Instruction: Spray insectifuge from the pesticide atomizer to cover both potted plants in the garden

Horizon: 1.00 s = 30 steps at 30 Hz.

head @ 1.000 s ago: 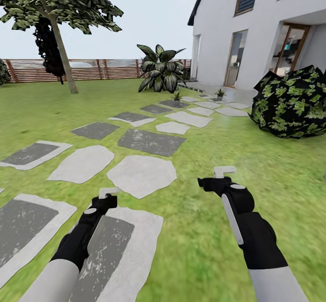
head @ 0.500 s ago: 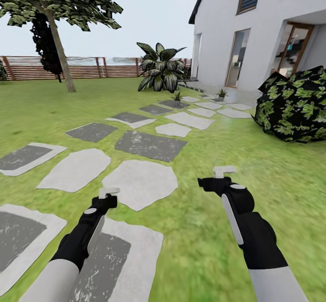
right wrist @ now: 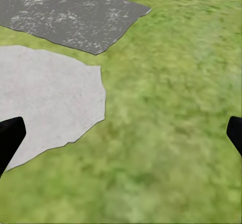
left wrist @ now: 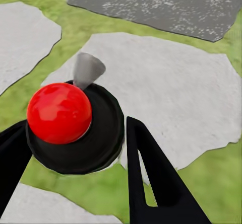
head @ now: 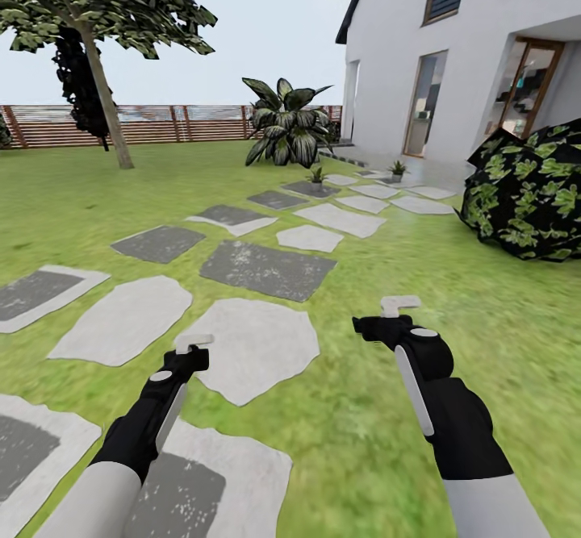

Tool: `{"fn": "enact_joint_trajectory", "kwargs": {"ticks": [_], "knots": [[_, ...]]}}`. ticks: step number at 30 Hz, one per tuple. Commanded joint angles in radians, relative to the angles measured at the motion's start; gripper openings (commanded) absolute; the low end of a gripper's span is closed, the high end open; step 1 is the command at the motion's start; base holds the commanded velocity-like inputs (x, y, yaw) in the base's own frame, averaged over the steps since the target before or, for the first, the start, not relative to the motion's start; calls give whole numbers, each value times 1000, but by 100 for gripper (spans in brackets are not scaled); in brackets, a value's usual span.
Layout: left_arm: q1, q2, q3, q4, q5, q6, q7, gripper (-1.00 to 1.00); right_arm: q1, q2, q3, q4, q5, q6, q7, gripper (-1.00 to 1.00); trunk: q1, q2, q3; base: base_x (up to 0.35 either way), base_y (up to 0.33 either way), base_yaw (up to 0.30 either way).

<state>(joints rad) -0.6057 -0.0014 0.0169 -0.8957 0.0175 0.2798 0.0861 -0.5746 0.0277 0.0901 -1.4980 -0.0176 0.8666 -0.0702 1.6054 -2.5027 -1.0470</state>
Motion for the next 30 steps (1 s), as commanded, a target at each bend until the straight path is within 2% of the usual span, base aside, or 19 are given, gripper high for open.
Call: {"fn": "enact_joint_trajectory", "kwargs": {"ticks": [1,30], "knots": [[0,0,0,-2,2,5,3,-100,-1,0,1,-1,-2,5,-7,100,0,0,-1,347,0,0],[0,-1,0,0,1,5,3,-100,-1,0,1,-1,-2,5,-7,100,0,0,-1,347,0,0]]}}
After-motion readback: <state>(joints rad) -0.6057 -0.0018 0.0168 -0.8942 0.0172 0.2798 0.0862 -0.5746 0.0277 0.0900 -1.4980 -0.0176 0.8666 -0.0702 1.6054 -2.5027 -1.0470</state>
